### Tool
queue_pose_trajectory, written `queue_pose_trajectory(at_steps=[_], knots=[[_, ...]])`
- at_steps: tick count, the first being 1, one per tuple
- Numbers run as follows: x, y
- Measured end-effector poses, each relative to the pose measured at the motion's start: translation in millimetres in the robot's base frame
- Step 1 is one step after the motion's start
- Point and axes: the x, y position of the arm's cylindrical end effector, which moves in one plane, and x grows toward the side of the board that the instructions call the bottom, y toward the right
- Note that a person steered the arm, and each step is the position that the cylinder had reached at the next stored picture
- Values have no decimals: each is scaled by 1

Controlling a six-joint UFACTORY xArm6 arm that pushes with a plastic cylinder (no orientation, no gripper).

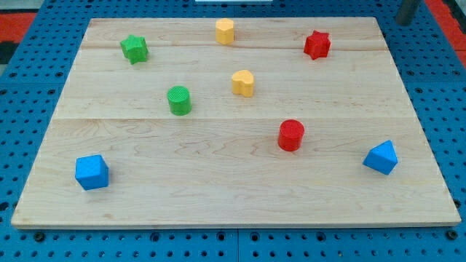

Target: Move your arm towards bottom right

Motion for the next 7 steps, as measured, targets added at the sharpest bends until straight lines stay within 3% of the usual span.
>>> queue_pose_trajectory(at_steps=[7], knots=[[-10,-2]])
